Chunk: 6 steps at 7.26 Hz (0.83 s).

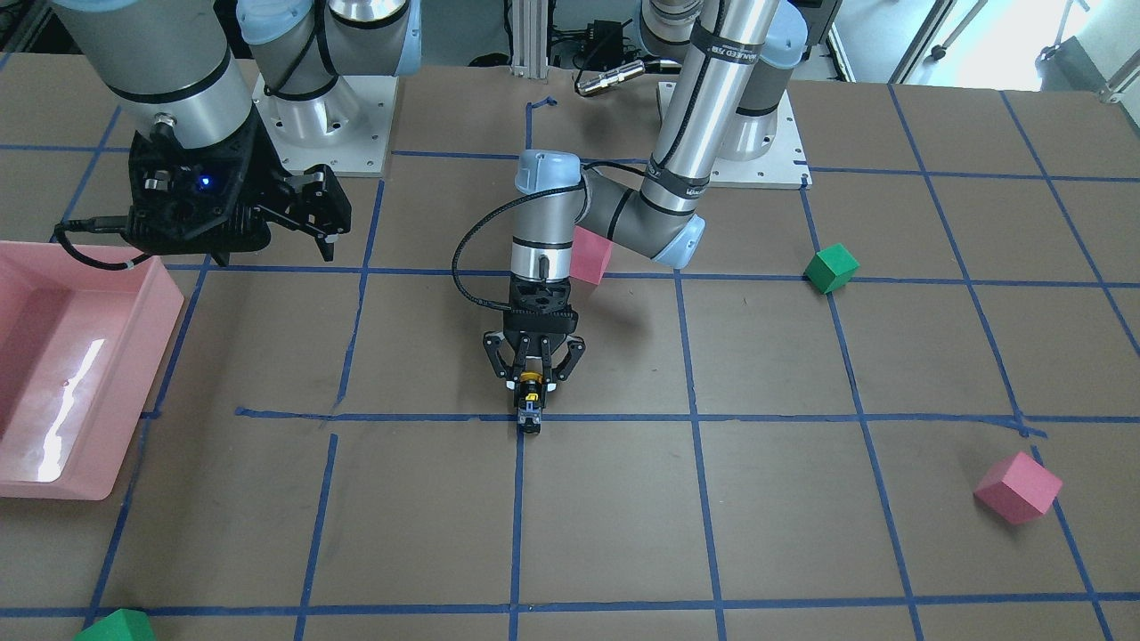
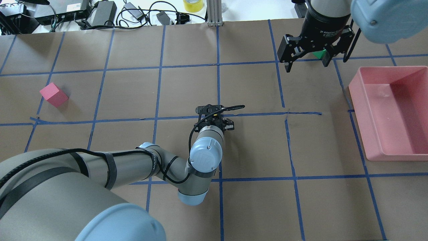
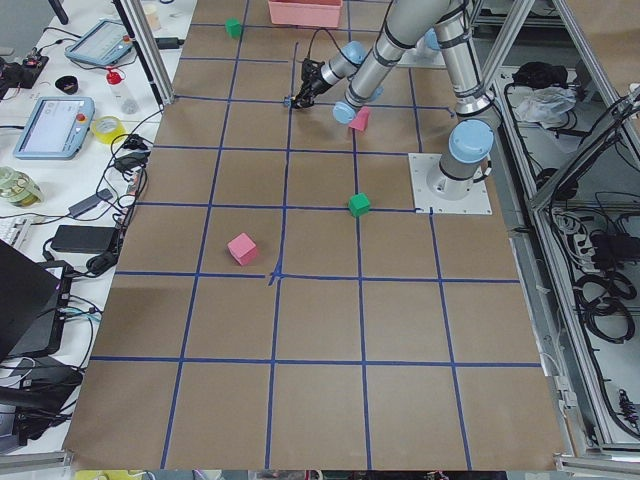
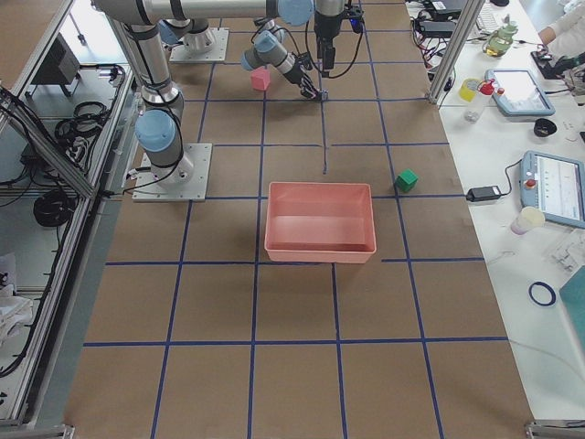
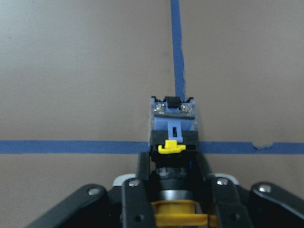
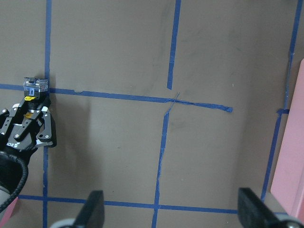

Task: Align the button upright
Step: 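Grasp the switch with the left gripper while the right gripper releases and rises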

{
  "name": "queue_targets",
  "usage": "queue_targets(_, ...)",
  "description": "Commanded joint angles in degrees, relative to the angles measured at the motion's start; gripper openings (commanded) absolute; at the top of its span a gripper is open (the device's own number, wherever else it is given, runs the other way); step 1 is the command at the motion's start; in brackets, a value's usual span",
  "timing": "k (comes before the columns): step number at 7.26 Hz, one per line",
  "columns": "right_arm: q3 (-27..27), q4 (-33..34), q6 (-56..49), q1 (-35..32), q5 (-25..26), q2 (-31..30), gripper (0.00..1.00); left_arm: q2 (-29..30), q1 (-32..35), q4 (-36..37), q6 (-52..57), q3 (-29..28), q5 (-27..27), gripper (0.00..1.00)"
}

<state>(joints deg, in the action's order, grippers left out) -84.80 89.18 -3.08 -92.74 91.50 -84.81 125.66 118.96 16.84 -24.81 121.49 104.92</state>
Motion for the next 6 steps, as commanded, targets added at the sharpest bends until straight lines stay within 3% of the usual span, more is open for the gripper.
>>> queue_targets(1, -0.1, 0.0, 0.0, 0.0, 0.0, 0.0, 1.00, -2.8, -0.1, -4.9, 0.5, -2.8, 0.0, 0.21)
queue_targets(3, -0.1, -0.1, 0.0, 0.0, -0.1, 0.0, 1.00, -7.6, -1.5, -27.3, 0.5, -11.1, -0.7, 0.21)
queue_targets(6, -0.1, -0.1, 0.0, 0.0, 0.0, 0.1, 1.00, -13.1, -7.4, -55.2, -10.5, -19.7, -13.6, 0.21)
